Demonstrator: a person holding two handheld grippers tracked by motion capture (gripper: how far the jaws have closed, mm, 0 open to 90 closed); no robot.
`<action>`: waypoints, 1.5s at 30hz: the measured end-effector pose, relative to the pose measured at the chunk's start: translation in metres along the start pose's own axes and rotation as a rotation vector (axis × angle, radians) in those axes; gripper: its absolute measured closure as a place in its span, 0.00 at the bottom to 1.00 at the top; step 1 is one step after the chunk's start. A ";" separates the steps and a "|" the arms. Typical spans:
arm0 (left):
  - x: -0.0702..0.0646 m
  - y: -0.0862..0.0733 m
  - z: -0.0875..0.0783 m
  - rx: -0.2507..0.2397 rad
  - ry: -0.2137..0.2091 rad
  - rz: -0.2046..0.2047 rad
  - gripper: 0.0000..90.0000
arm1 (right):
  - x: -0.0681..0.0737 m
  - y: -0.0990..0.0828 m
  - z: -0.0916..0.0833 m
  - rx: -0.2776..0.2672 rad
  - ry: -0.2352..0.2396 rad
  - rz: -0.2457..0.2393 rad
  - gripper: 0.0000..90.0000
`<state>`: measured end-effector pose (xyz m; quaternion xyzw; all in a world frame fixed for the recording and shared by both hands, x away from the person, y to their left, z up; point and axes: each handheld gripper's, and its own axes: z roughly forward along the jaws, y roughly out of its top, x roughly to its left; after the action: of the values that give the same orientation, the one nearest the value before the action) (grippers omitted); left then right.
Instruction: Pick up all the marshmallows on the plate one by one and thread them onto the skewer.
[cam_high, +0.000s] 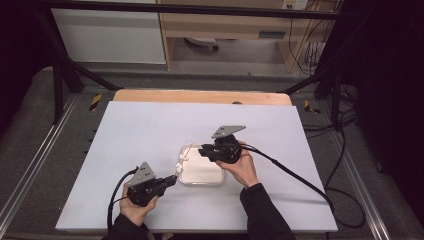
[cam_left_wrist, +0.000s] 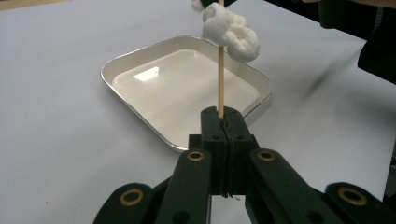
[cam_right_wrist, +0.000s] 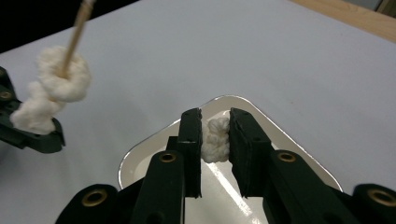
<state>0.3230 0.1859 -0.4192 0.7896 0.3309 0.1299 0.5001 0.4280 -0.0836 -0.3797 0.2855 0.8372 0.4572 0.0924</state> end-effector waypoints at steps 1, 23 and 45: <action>-0.001 0.000 0.000 0.000 -0.001 0.004 0.99 | 0.001 0.000 -0.005 -0.010 0.008 0.003 0.84; -0.012 0.002 0.004 0.002 -0.038 0.053 0.99 | 0.005 0.014 -0.070 -0.195 0.138 0.036 0.85; -0.019 0.003 0.006 -0.008 -0.074 0.103 0.99 | 0.009 0.016 -0.071 -0.215 0.241 0.074 0.85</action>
<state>0.3129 0.1681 -0.4171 0.8078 0.2705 0.1274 0.5079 0.3970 -0.1226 -0.3252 0.2479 0.7774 0.5781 0.0043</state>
